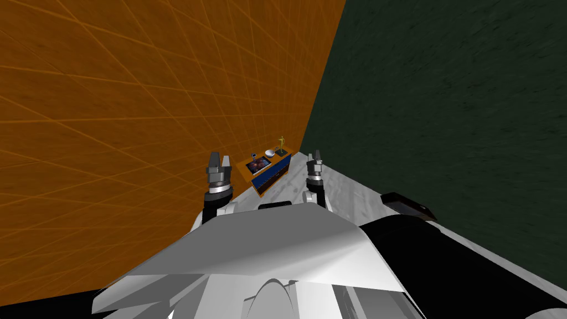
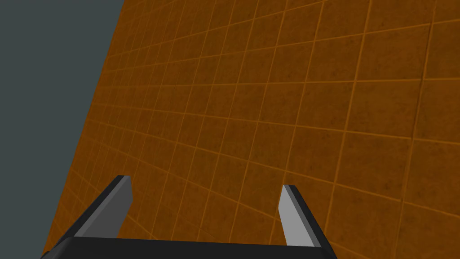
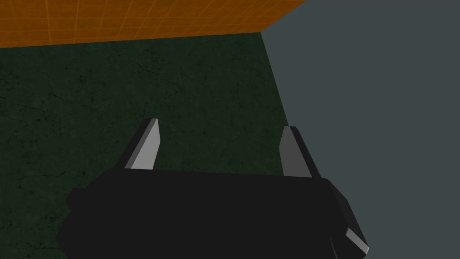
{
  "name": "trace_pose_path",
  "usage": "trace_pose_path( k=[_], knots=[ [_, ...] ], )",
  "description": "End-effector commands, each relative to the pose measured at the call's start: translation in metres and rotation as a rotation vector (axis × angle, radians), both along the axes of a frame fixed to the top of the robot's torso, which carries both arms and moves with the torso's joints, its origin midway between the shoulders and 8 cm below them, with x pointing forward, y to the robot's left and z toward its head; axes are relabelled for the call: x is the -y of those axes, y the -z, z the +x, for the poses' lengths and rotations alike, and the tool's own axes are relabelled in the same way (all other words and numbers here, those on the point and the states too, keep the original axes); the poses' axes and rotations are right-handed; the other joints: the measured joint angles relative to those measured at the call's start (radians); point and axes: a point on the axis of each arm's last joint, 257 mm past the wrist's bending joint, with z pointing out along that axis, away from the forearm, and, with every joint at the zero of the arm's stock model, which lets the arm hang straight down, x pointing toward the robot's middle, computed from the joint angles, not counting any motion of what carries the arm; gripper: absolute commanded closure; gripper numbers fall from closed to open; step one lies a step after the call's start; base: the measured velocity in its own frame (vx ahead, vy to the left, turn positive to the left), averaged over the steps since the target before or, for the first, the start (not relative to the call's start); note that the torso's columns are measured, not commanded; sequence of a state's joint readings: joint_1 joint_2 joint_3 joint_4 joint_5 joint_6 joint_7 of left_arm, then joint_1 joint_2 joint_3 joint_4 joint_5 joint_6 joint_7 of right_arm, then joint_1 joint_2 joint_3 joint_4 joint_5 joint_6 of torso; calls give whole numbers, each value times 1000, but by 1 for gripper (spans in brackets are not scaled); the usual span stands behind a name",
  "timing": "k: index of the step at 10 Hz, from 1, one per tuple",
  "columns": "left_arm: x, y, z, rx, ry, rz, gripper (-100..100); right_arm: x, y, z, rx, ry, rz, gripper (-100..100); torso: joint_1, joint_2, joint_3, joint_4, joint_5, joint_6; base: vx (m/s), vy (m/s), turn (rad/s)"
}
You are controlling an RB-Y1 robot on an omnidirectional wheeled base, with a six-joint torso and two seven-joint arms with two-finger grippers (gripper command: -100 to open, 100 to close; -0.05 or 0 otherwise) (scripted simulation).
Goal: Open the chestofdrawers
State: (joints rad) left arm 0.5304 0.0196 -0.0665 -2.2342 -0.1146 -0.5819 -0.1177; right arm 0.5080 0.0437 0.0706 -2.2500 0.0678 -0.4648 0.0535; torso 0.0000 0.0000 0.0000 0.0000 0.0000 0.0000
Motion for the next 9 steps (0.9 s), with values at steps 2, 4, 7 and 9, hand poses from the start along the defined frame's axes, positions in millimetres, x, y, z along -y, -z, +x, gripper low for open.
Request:
trace_pose_path(
  k=[2, 4, 7, 9],
  knots=[
    [0, 0, 0, 0, 0, 0, 0, 0, 0, 0, 0, 0, 0, 0, 0, 104, -209, 105, 0, 0, 0, 0, 0],
    [0, 0, 0, 0, 0, 0, 0, 0, 0, 0, 0, 0, 0, 0, 0, 248, -497, 248, 0, 0, 0, 0, 0],
    [0, 0, 0, 0, 0, 0, 0, 0, 0, 0, 0, 0, 0, 0, 0, 470, -939, 470, 0, 0, 0, 0, 0],
    [0, 0, 0, 0, 0, 0, 0, 0, 0, 0, 0, 0, 0, 0, 0, 618, -1234, 617, 0, 0, 0, 0, 0]
  ],
)
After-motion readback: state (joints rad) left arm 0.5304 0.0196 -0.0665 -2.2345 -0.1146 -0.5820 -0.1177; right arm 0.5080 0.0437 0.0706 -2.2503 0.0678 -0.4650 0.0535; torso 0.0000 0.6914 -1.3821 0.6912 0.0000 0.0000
